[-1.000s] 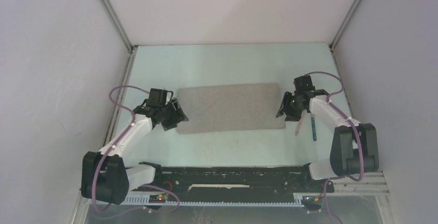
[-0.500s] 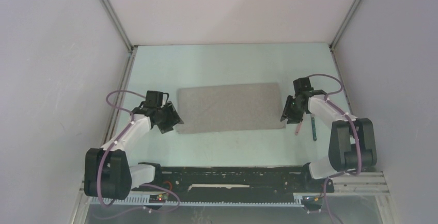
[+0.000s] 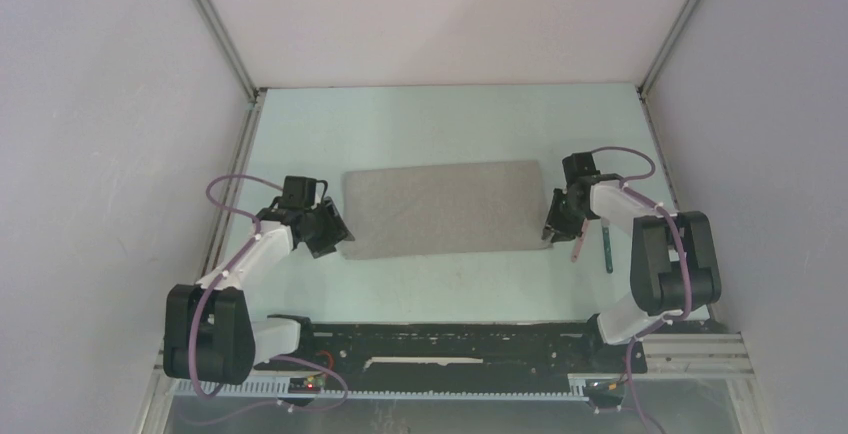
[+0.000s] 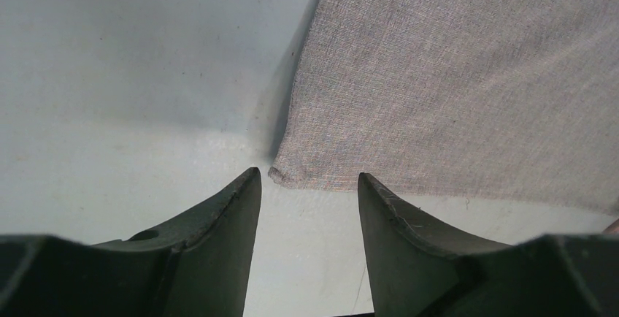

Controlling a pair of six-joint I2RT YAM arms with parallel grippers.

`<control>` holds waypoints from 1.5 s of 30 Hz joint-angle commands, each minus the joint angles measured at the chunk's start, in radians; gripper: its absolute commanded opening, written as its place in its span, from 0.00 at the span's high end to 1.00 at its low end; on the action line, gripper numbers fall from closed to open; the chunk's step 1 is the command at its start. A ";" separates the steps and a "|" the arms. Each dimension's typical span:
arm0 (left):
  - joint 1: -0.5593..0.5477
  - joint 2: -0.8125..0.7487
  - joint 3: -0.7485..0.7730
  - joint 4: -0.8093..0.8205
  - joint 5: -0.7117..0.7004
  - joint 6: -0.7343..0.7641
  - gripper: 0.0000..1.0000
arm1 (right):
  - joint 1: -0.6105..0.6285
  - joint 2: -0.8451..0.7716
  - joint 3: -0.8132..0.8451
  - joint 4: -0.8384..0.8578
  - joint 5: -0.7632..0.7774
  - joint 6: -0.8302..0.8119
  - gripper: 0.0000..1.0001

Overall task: Fold the napkin into a case and place the utensils inside
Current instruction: Smooth out the rectangle-folded napkin at the center of the board.

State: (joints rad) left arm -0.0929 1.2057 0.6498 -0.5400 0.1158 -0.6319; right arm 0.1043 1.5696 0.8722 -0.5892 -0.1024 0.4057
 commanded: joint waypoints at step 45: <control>0.009 0.178 -0.089 0.229 0.065 -0.030 1.00 | -0.038 0.028 -0.015 0.099 -0.218 0.014 0.87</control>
State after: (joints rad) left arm -0.0975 1.3441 0.5991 -0.3786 0.2615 -0.6506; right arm 0.1272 1.5105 0.8883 -0.5728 -0.1875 0.4206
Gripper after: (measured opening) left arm 0.007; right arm 0.154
